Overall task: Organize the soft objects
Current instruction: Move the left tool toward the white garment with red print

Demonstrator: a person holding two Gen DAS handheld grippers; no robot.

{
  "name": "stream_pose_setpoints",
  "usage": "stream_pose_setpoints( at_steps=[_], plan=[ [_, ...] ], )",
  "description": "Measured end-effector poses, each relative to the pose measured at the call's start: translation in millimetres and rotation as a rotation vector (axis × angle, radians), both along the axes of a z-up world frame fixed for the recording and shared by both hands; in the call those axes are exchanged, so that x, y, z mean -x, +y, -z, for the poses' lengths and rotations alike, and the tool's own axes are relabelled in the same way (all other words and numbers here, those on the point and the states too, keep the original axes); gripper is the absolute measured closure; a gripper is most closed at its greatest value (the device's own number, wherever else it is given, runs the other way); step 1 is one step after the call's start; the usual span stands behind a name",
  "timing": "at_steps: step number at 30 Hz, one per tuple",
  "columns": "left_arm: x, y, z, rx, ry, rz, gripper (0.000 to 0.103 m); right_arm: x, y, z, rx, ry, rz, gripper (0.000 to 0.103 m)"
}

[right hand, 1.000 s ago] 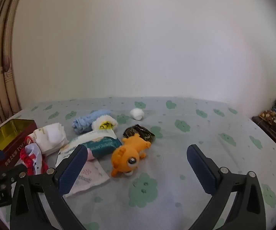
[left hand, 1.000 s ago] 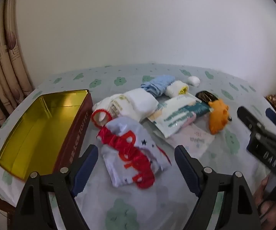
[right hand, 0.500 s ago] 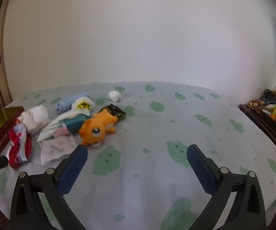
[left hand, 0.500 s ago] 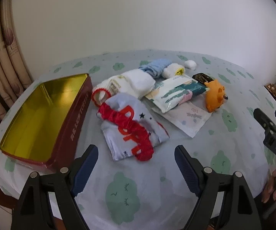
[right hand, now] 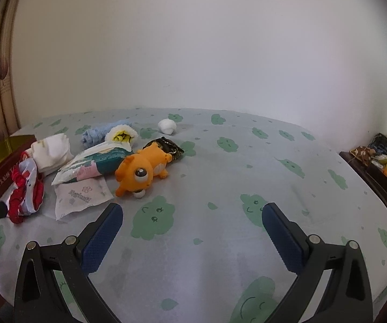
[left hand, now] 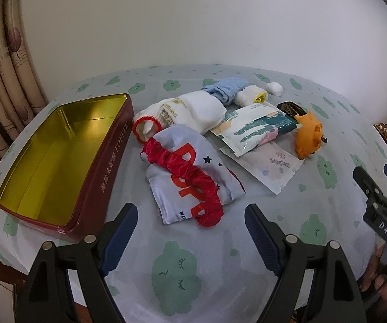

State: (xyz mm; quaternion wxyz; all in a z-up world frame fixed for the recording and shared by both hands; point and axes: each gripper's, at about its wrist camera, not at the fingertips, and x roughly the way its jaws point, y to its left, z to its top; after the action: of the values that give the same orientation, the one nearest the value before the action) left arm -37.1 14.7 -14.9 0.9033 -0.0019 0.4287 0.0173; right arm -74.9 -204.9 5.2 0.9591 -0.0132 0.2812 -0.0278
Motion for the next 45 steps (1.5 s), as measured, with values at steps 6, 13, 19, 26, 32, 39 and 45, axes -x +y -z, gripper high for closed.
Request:
stream_pose_setpoints(
  at_steps=[6, 13, 19, 26, 32, 39, 45],
  plan=[
    [-8.0, 7.7, 0.5, 0.039, 0.017, -0.008, 0.019, -1.7, -2.8, 0.0, -0.025, 0.006, -0.001, 0.0],
    [-16.3, 23.2, 2.9, 0.08, 0.032, -0.043, 0.019, -2.2, 1.3, 2.3, -0.014, 0.014, -0.015, 0.0],
    [-22.5, 31.3, -1.9, 0.133, 0.032, -0.041, 0.019, -4.6, 0.1, 3.4, -0.024, 0.027, -0.018, 0.0],
    [-34.6, 16.7, -5.1, 0.114, 0.038, -0.009, 0.019, -5.8, 1.9, 5.1, -0.023, 0.036, -0.025, 0.0],
    [-44.4, 14.9, -7.7, 0.094, 0.029, -0.039, 0.019, -6.7, 0.4, 6.7, -0.03, 0.044, -0.028, 0.0],
    [-54.3, 15.4, 1.0, 0.069, 0.068, -0.07, 0.019, -6.7, 0.6, 8.3, -0.035, 0.049, -0.029, 0.0],
    [-63.6, 14.9, 11.7, 0.036, 0.101, -0.083, 0.019, -6.4, 1.7, 9.7, -0.029, 0.052, -0.034, 0.0]
  ],
)
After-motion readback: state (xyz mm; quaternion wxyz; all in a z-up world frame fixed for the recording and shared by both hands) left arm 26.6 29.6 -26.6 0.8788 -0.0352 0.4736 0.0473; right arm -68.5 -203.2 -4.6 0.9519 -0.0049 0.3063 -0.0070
